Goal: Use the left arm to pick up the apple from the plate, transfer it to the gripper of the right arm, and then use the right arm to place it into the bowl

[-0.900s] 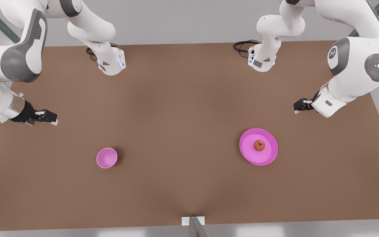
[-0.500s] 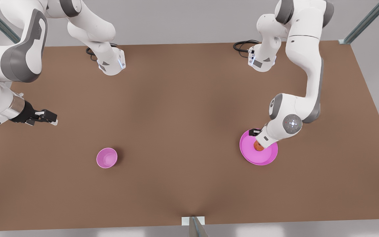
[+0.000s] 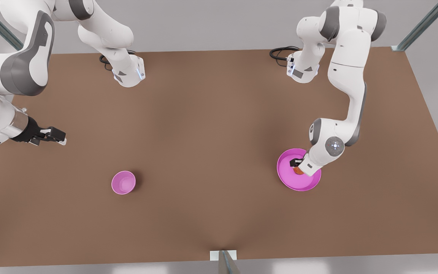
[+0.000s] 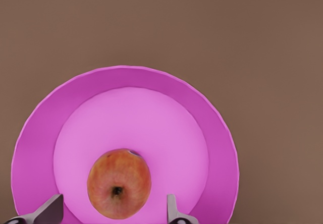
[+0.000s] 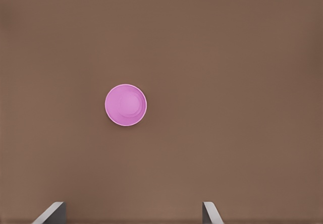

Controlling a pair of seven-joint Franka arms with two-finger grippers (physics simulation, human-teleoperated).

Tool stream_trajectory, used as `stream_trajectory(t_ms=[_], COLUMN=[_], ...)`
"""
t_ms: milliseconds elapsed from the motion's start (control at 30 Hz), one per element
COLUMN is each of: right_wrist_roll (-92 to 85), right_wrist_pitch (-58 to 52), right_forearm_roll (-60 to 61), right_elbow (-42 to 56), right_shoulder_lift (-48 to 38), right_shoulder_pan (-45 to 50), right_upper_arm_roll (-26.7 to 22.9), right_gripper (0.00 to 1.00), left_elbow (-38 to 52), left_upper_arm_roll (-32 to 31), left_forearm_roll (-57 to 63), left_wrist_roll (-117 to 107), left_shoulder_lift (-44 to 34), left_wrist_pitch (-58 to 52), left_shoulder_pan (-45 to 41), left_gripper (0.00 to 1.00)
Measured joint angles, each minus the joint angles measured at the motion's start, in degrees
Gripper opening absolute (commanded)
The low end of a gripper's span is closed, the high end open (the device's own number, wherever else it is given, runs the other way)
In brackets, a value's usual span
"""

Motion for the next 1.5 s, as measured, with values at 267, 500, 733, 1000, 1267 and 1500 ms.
stream_trajectory(t_ms=[267, 500, 733, 1000, 1267, 1500], right_wrist_roll=[-0.1, -0.1, -0.1, 0.0, 0.0, -0.1], right_wrist_pitch=[0.0, 0.0, -0.1, -0.1, -0.1, -0.1], right_forearm_roll=[0.0, 0.0, 0.0, 0.1, 0.1, 0.1], right_elbow=[0.0, 0.0, -0.1, -0.1, -0.1, -0.2], right_shoulder_lift=[0.0, 0.0, 0.0, 0.0, 0.0, 0.0], right_shoulder_pan=[-0.1, -0.1, -0.3, -0.3, -0.5, -0.5], right_upper_arm_roll=[0.0, 0.0, 0.1, 0.5, 0.3, 0.3], right_gripper=[1.0, 1.0, 1.0, 1.0, 1.0, 1.0], left_elbow=[-1.4, -0.4, 0.0, 0.7, 1.5, 4.3], left_upper_arm_roll=[0.0, 0.0, 0.0, 0.0, 0.0, -0.8], left_forearm_roll=[0.0, 0.0, 0.0, 0.0, 0.0, -0.7], left_wrist_roll=[0.6, 1.0, 1.3, 1.6, 1.8, 1.8], left_shoulder_lift=[2.1, 3.9, 4.8, 5.4, 6.5, 3.7], left_wrist_pitch=[2.5, 3.3, 3.6, 3.7, 3.8, 3.1], left_shoulder_pan=[0.0, 0.0, 0.0, 0.0, 0.2, 0.0], left_gripper=[1.0, 1.0, 0.9, 0.78, 0.73, 0.7])
